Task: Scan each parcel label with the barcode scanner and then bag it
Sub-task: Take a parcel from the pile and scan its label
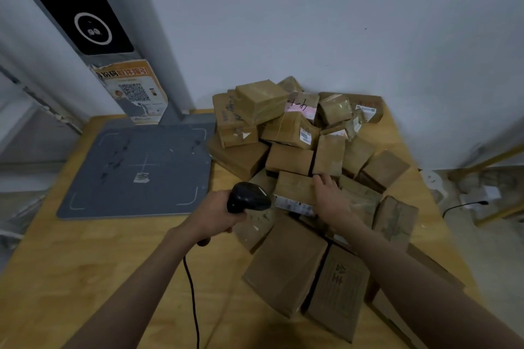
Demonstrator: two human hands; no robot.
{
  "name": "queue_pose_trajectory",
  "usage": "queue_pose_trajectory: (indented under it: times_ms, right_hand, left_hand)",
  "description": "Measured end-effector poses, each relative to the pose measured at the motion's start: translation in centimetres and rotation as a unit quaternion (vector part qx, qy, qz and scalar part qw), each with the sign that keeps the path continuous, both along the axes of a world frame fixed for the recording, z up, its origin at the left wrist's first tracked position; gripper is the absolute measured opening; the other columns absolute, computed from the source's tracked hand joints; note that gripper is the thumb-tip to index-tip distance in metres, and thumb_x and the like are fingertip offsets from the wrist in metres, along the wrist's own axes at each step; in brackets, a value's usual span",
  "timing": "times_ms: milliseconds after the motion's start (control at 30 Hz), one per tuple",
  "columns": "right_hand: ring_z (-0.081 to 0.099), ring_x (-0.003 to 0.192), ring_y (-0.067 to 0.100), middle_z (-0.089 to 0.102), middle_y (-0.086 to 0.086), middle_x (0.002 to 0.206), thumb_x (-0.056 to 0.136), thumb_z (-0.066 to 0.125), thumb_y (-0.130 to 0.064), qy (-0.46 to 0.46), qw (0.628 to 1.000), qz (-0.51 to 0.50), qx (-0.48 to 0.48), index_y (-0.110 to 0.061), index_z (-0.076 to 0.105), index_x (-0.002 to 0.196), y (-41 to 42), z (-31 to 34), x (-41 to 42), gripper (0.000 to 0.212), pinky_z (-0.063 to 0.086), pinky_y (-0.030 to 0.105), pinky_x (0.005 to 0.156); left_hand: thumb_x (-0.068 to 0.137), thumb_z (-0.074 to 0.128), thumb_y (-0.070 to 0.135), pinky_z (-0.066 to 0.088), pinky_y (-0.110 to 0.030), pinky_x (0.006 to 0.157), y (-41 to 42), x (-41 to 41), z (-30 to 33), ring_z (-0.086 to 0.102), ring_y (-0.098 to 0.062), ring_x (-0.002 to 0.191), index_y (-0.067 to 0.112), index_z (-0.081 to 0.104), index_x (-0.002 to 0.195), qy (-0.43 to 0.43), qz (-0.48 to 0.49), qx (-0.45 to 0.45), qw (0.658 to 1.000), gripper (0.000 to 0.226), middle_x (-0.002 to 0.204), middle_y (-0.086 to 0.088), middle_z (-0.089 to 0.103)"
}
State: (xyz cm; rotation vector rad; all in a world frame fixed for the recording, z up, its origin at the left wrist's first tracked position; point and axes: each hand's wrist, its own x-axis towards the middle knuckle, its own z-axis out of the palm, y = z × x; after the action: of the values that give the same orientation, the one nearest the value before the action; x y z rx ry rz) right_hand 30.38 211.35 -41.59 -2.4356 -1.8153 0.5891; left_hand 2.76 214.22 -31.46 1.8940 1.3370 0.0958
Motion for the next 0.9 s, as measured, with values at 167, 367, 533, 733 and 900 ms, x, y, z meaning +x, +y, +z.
queue_pose_trajectory:
  times_ms: [167,367,533,733,900]
  right_hand:
    - [0.044,0.123,0.03,0.042,0.007,0.136,0.079,0.077,-0.022,0.073,0.997,-0.004,0.033,-0.019,0.046,0.129,-0.5,0.2,-0.2,0.06,0.045,0.041,0.101]
    - [0.056,0.097,0.012,0.038,-0.004,0.124,0.084,0.073,-0.032,0.296,0.931,-0.115,0.179,-0.025,0.053,0.122,-2.9,2.9,-2.3,0.044,0.053,0.03,0.082]
    - [0.067,0.096,0.012,0.067,0.002,0.113,0.1,0.056,-0.037,0.441,0.885,-0.145,0.014,-0.02,0.053,0.131,-5.4,2.4,-4.5,0.036,0.056,0.024,0.072]
    - [0.063,0.1,0.008,0.061,0.004,0.128,0.098,0.061,-0.037,0.394,0.91,-0.119,0.036,-0.022,0.05,0.136,-8.6,0.1,-5.6,0.043,0.057,0.022,0.075]
    - [0.036,0.142,0.024,0.023,-0.001,0.16,0.056,0.091,-0.052,0.303,0.952,-0.02,-0.039,-0.032,0.011,0.157,-9.2,0.0,-6.2,0.13,0.036,0.054,0.113]
  left_hand:
    - [0.086,0.071,0.013,0.058,-0.033,0.06,0.2,-0.2,0.1,0.07,-0.016,0.058,0.02,0.063,0.086,-0.001,0.011,-0.002,1.0,0.01,0.072,-0.002,0.07]
    - [0.085,0.072,0.016,0.056,-0.028,0.059,-0.5,-1.1,0.6,0.068,-0.011,0.054,0.019,0.064,0.086,-0.004,0.014,0.017,1.0,0.009,0.056,0.008,0.066]
    - [0.085,0.072,0.016,0.057,-0.032,0.062,-2.0,-2.3,0.7,0.069,-0.013,0.054,0.022,0.062,0.09,-0.015,0.019,0.014,1.0,0.012,0.056,0.006,0.067]
    - [0.087,0.072,0.018,0.056,-0.03,0.062,-3.8,-3.3,0.7,0.07,-0.016,0.057,0.021,0.064,0.09,-0.017,0.018,0.0,1.0,0.009,0.056,0.009,0.067]
    - [0.087,0.072,0.019,0.055,-0.028,0.061,-4.2,-3.9,1.0,0.069,-0.014,0.057,0.023,0.064,0.088,-0.021,0.012,0.008,1.0,0.009,0.057,0.012,0.068]
